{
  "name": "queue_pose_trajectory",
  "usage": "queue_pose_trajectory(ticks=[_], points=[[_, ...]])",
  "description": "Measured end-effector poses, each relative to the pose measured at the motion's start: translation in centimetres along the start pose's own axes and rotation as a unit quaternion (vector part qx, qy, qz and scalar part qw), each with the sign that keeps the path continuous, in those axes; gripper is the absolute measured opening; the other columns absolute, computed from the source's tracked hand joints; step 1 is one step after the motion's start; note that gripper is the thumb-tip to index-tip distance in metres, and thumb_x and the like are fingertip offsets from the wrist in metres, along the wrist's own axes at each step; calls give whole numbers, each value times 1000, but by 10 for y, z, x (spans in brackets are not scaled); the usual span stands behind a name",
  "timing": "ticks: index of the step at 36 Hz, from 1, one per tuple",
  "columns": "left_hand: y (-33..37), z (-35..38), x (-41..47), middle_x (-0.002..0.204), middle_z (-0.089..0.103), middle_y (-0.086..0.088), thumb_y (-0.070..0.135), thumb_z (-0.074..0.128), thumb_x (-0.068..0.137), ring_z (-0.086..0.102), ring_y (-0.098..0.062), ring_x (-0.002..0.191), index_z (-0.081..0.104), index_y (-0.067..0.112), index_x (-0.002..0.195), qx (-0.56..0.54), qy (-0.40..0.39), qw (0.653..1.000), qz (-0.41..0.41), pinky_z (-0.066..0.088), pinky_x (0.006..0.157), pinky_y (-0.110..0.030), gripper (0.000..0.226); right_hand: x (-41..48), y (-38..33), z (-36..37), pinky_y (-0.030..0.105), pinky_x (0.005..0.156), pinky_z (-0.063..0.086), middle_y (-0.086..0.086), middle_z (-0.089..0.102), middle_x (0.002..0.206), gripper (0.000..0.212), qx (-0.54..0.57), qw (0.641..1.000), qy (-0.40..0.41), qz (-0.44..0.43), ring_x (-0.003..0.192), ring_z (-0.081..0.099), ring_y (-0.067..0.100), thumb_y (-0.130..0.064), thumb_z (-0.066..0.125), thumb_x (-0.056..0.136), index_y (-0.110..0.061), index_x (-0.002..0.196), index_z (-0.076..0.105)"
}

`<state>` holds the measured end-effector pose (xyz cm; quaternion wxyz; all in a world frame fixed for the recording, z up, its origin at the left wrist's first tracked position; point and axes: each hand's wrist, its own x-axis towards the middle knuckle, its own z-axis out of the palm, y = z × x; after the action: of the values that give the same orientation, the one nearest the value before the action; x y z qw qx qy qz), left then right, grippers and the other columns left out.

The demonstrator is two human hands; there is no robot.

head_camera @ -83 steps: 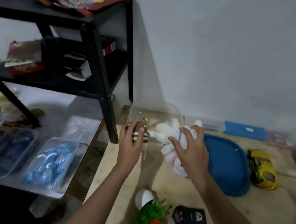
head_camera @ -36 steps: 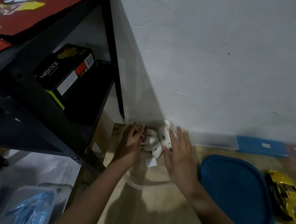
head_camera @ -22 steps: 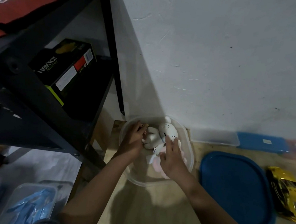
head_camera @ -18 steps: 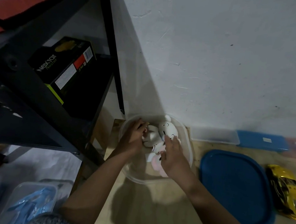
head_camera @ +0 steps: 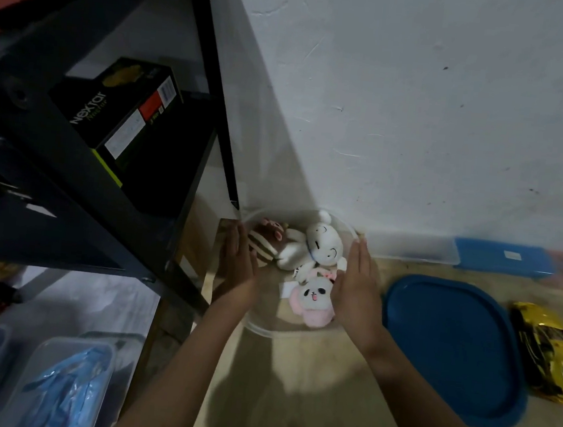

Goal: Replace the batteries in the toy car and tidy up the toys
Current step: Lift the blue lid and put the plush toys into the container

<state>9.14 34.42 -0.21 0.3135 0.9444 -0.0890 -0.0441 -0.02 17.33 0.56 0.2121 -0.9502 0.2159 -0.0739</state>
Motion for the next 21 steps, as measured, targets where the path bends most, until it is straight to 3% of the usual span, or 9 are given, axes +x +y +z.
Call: queue_pose_trajectory(ticks=[2, 4, 6, 8, 15, 21], points=[[1, -2, 3, 153, 14, -24, 42, 5, 81, 15, -34, 144, 23, -5, 143, 12, -1, 1000, 5, 14, 115, -34, 79, 0, -1, 1, 17, 107, 15, 11, 15, 156, 70, 7, 1000, 13, 5, 142, 20, 24, 5, 49, 85, -2, 146, 18], [0, -2, 9, 156, 7, -18, 27, 19, 99, 8, -29, 146, 15, 1, 146, 40, -5, 999, 3, 9, 115, -29, 54, -1, -2, 1, 10, 99, 16, 5, 9, 158, 72, 11, 1000, 17, 14, 142, 17, 19, 6, 45, 85, -7, 148, 13], [-2, 0, 12, 158, 0, -11, 12, 26, 102, 2, -23, 146, 8, 6, 149, 49, -15, 999, -11, 5, 114, -26, 50, -2, -3, 1, 7, 91, 18, 2, 8, 158, 72, 12, 1000, 15, 24, 142, 17, 17, 6, 44, 86, -9, 148, 12], [-2, -1, 11, 158, 0, -9, 9, 27, 101, 2, -22, 146, 7, 7, 149, 48, -14, 999, -12, 4, 113, -24, 51, -3, -3, 2, 8, 88, 19, 2, 8, 158, 71, 15, 999, 14, 29, 141, 18, 18, 6, 43, 86, -8, 148, 12], [1, -3, 9, 158, 8, -11, 8, 28, 101, 5, -24, 146, 14, 6, 148, 5, -3, 1000, -2, 2, 114, -28, 49, 2, -3, 0, 10, 98, 13, -1, 3, 158, 70, 44, 996, -21, 76, 143, 10, 16, 7, 37, 88, -11, 149, 9], [0, -8, 1, 157, 10, -12, 19, 21, 96, 6, -29, 145, 24, 2, 146, 20, 4, 1000, 19, 7, 118, -36, 53, -4, -1, -18, 12, 105, 5, 12, 12, 156, 62, 108, 993, -23, 47, 144, 11, 21, 7, 40, 90, -2, 146, 15]])
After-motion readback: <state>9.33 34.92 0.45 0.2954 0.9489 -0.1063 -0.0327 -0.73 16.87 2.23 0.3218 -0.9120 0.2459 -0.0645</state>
